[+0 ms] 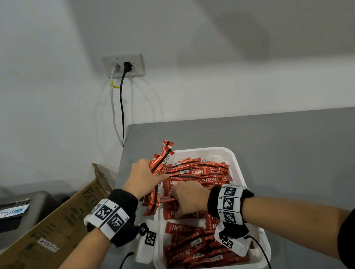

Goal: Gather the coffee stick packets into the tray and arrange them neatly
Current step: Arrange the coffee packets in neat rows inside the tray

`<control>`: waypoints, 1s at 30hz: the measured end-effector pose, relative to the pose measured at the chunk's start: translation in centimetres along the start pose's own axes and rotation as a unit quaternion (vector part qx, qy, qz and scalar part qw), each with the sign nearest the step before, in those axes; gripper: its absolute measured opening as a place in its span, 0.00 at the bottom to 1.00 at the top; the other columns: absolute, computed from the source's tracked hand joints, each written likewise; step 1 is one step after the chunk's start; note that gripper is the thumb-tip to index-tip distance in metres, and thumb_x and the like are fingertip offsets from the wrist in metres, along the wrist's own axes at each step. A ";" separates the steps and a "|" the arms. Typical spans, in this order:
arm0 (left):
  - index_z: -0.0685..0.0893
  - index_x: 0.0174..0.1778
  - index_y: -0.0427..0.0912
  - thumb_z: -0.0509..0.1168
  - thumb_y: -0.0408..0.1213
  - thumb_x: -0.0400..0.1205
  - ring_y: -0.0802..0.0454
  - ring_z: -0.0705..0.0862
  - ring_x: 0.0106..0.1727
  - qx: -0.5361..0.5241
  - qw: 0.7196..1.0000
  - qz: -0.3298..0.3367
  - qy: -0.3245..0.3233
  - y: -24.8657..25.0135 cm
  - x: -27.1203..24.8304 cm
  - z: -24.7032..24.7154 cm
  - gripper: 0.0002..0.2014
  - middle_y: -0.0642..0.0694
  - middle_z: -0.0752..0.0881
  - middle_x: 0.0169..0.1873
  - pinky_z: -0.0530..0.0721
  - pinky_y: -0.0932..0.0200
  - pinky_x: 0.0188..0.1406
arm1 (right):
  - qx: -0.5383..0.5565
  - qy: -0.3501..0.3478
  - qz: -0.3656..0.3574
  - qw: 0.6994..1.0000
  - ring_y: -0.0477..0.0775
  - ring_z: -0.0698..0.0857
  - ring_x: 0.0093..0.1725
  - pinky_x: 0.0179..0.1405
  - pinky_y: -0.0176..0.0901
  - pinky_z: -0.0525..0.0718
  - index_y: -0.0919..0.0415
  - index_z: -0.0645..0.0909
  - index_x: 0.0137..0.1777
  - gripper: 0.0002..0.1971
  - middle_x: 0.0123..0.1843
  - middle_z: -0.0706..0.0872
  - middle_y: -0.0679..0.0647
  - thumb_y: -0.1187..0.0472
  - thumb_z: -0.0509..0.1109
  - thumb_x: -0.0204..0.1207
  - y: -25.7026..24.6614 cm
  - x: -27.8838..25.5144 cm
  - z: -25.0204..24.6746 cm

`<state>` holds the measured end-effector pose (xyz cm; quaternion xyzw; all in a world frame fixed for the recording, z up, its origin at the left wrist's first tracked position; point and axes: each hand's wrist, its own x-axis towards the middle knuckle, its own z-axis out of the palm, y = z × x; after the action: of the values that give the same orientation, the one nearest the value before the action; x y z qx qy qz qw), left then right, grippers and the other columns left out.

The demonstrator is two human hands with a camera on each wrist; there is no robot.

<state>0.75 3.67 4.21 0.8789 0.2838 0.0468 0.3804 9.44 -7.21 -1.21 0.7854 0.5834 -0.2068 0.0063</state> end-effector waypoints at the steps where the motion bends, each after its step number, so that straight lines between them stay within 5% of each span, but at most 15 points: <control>1: 0.76 0.44 0.43 0.71 0.38 0.77 0.64 0.77 0.29 -0.002 1.000 0.002 -0.001 0.0 -0.1 0.0 0.09 0.55 0.77 0.30 0.72 0.75 0.26 | 0.002 -0.001 -0.001 1.000 0.57 0.86 0.44 0.40 0.47 0.85 0.63 0.83 0.51 0.17 0.46 0.88 0.56 0.51 0.76 0.69 0.0 -0.1 0.0; 7: 0.76 0.41 0.43 0.71 0.37 0.77 0.64 0.76 0.28 -0.007 1.000 0.012 -0.001 0.1 -0.2 0.0 0.09 0.56 0.77 0.29 0.73 0.75 0.24 | 0.017 0.008 0.002 1.000 0.54 0.84 0.40 0.37 0.45 0.83 0.63 0.83 0.49 0.15 0.43 0.87 0.54 0.52 0.75 0.71 -0.3 -0.9 -0.3; 11: 0.76 0.40 0.43 0.71 0.38 0.77 0.65 0.77 0.28 -0.008 1.000 0.010 0.000 -0.1 -0.2 -0.1 0.09 0.56 0.77 0.29 0.74 0.77 0.23 | -0.021 -0.023 -0.006 1.000 0.54 0.78 0.36 0.31 0.43 0.78 0.62 0.73 0.40 0.15 0.36 0.78 0.52 0.53 0.75 0.72 -0.7 -2.2 -0.3; 14: 0.75 0.37 0.44 0.71 0.37 0.77 0.65 0.76 0.26 -0.014 1.000 0.012 -0.003 0.1 -0.3 -0.1 0.10 0.56 0.77 0.28 0.74 0.79 0.22 | -0.055 -0.069 -0.010 0.996 0.54 0.78 0.36 0.33 0.44 0.75 0.61 0.71 0.41 0.18 0.38 0.80 0.54 0.50 0.75 0.72 -0.9 -2.9 0.1; 21: 0.77 0.48 0.42 0.70 0.39 0.77 0.65 0.78 0.29 -0.017 1.000 0.002 -0.009 0.2 -0.4 0.0 0.10 0.51 0.80 0.37 0.74 0.75 0.26 | -0.053 -0.075 0.004 0.996 0.55 0.79 0.37 0.34 0.44 0.76 0.62 0.73 0.42 0.15 0.38 0.81 0.55 0.53 0.75 0.72 -1.0 -2.6 0.5; 25: 0.79 0.48 0.41 0.70 0.39 0.77 0.66 0.77 0.29 -0.013 1.000 0.000 -0.007 0.1 -0.4 0.0 0.09 0.55 0.79 0.33 0.75 0.77 0.25 | -0.056 -0.068 0.004 0.996 0.55 0.80 0.38 0.26 0.40 0.74 0.66 0.79 0.49 0.14 0.39 0.80 0.54 0.55 0.74 0.73 -1.2 -2.2 0.2; 30: 0.81 0.52 0.38 0.71 0.38 0.77 0.68 0.76 0.30 -0.012 1.000 0.010 -0.007 0.1 -0.4 0.2 0.11 0.50 0.82 0.39 0.74 0.78 0.27 | -0.099 -0.039 -0.011 0.994 0.55 0.78 0.35 0.23 0.38 0.71 0.65 0.80 0.50 0.08 0.30 0.73 0.50 0.61 0.69 0.76 -1.4 -1.6 -0.8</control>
<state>0.50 3.28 4.17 0.8776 0.2717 0.0479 0.3921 8.03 -8.05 0.38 0.7660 0.6088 -0.1780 0.1046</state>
